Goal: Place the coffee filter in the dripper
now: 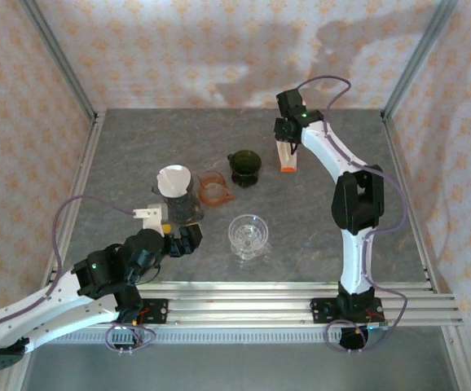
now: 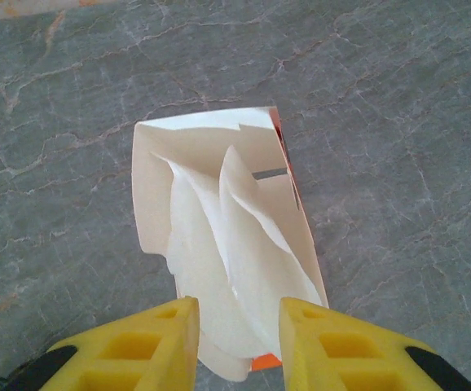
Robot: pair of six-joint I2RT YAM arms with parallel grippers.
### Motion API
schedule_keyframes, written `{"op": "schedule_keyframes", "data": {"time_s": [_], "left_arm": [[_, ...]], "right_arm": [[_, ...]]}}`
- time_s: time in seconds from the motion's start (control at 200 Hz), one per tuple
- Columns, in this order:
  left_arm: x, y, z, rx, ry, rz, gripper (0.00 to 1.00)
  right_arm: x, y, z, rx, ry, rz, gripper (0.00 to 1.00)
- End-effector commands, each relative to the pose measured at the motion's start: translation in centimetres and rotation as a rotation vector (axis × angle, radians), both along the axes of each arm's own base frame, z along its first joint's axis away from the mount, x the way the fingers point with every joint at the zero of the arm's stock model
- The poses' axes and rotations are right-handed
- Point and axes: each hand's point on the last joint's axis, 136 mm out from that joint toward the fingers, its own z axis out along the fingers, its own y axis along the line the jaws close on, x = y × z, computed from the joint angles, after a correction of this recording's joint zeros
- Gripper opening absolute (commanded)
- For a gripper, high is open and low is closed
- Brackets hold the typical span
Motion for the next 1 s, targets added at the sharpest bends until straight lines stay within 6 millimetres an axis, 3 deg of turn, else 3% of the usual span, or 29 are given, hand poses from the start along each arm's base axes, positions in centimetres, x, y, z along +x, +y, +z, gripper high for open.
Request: {"op": "schedule_keyframes", "data": {"time_s": [0.0,0.611,0.996], "left_arm": [[0.6,0.4,0.7,0.014,-0.031,0.026,1.00],[0.8,0.5,0.5,0.033,-0.025,0.035,1.00],[0.8,0.5,0.4,0.033,-0.020,0.034,1.00]], "right_arm": [[0.1,-0.3,0.1,-0.005,0.013,-0.027,0.31],[0.9,-0.1,-1.9,-0.022,0.061,-0.017,0.23],[1.2,-0.1,-1.5,-0.024,0.051,-0.013,0.17]]}}
